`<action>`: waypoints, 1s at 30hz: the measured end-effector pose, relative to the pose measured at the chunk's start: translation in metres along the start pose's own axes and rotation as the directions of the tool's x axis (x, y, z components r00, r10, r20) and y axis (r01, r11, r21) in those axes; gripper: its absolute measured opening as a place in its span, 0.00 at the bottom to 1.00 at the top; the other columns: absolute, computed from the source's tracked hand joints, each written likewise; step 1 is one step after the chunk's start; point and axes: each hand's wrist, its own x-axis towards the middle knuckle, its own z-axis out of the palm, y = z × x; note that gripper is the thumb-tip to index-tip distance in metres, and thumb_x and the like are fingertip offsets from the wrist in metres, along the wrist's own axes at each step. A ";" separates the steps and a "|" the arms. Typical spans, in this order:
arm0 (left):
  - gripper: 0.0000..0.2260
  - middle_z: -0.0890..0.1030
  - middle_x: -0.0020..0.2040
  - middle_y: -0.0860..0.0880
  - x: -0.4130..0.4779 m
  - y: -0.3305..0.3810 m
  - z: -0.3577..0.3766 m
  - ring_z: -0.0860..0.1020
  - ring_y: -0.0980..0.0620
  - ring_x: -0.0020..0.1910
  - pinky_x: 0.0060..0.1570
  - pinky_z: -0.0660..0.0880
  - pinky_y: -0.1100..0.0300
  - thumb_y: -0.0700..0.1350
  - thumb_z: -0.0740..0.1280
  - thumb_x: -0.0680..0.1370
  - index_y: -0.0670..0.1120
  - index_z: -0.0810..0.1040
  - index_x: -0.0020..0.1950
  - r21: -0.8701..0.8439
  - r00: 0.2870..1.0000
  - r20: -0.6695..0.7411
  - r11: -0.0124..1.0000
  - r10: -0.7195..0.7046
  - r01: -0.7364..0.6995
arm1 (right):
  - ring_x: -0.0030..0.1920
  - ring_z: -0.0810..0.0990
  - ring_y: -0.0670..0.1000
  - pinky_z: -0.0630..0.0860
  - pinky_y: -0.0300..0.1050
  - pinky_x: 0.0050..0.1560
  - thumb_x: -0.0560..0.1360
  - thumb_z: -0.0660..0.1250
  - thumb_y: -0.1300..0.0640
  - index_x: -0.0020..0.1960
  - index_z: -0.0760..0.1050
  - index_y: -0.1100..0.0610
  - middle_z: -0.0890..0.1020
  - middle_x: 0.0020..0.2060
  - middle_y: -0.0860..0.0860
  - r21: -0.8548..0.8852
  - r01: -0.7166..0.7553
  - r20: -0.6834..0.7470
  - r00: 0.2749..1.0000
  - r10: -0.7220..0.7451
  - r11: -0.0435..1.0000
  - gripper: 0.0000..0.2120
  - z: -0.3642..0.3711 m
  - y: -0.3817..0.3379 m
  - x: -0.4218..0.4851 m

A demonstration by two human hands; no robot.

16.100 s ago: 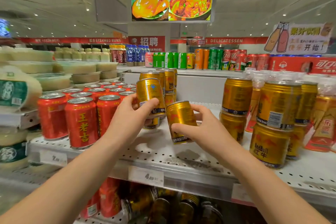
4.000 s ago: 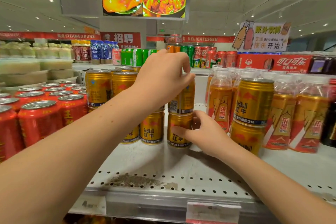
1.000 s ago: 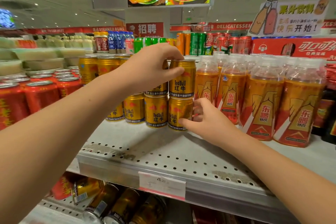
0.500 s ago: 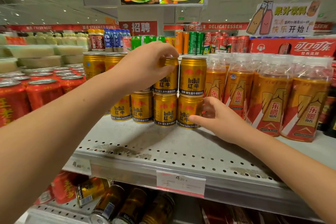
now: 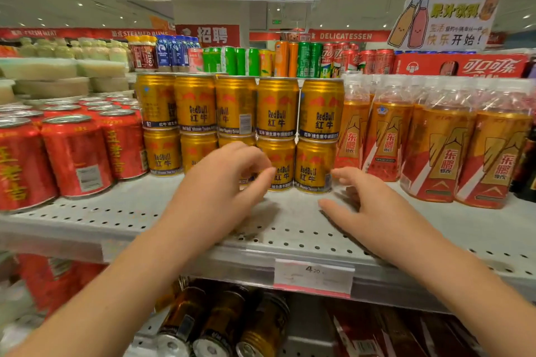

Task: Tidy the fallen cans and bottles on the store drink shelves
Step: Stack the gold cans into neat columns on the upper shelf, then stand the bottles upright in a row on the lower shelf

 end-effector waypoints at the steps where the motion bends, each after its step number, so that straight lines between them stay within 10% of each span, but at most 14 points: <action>1: 0.06 0.80 0.46 0.60 -0.009 -0.004 0.005 0.77 0.61 0.47 0.47 0.78 0.54 0.54 0.66 0.81 0.56 0.81 0.50 -0.002 0.999 0.018 0.999 -0.045 0.045 | 0.61 0.76 0.44 0.75 0.45 0.58 0.75 0.67 0.38 0.71 0.67 0.42 0.75 0.66 0.41 0.009 -0.002 -0.025 1.000 0.002 1.000 0.27 0.000 0.000 -0.002; 6: 0.10 0.80 0.39 0.61 -0.028 -0.006 0.011 0.77 0.62 0.40 0.37 0.76 0.58 0.56 0.63 0.82 0.56 0.82 0.47 0.066 0.989 -0.040 0.987 -0.145 0.147 | 0.45 0.78 0.36 0.74 0.40 0.41 0.79 0.63 0.43 0.54 0.78 0.41 0.81 0.45 0.36 -0.018 0.001 -0.200 0.980 -0.005 1.000 0.08 -0.003 -0.003 -0.013; 11: 0.14 0.79 0.38 0.55 -0.056 0.004 0.020 0.76 0.52 0.37 0.32 0.70 0.57 0.55 0.59 0.83 0.52 0.79 0.44 0.158 0.965 -0.171 0.961 -0.200 0.227 | 0.40 0.77 0.38 0.68 0.38 0.34 0.80 0.61 0.46 0.49 0.79 0.45 0.80 0.39 0.38 -0.041 -0.023 -0.408 0.913 0.004 0.999 0.09 -0.004 -0.006 -0.034; 19: 0.12 0.84 0.52 0.51 -0.092 0.022 0.036 0.80 0.47 0.53 0.57 0.70 0.46 0.46 0.59 0.84 0.46 0.83 0.54 0.129 0.964 -0.243 0.981 -0.109 0.143 | 0.59 0.77 0.48 0.70 0.42 0.63 0.80 0.65 0.57 0.55 0.81 0.55 0.81 0.52 0.46 -0.072 0.310 -0.454 0.836 -0.308 0.948 0.08 0.006 0.026 -0.126; 25: 0.18 0.72 0.72 0.44 -0.146 0.064 0.069 0.66 0.46 0.76 0.76 0.61 0.49 0.46 0.65 0.81 0.43 0.76 0.70 -0.002 0.932 -0.302 0.977 -0.202 0.211 | 0.61 0.78 0.45 0.72 0.39 0.61 0.82 0.62 0.54 0.58 0.79 0.45 0.79 0.55 0.36 0.167 0.144 -0.447 0.893 -0.055 0.975 0.09 -0.001 0.084 -0.200; 30: 0.14 0.70 0.69 0.52 -0.200 0.116 0.114 0.69 0.52 0.71 0.69 0.67 0.55 0.47 0.64 0.82 0.49 0.75 0.68 -0.136 0.914 -0.110 0.917 -0.389 0.374 | 0.60 0.75 0.37 0.72 0.38 0.56 0.80 0.62 0.51 0.56 0.75 0.36 0.77 0.55 0.32 0.248 -0.152 -0.282 0.934 0.221 0.957 0.10 -0.020 0.152 -0.255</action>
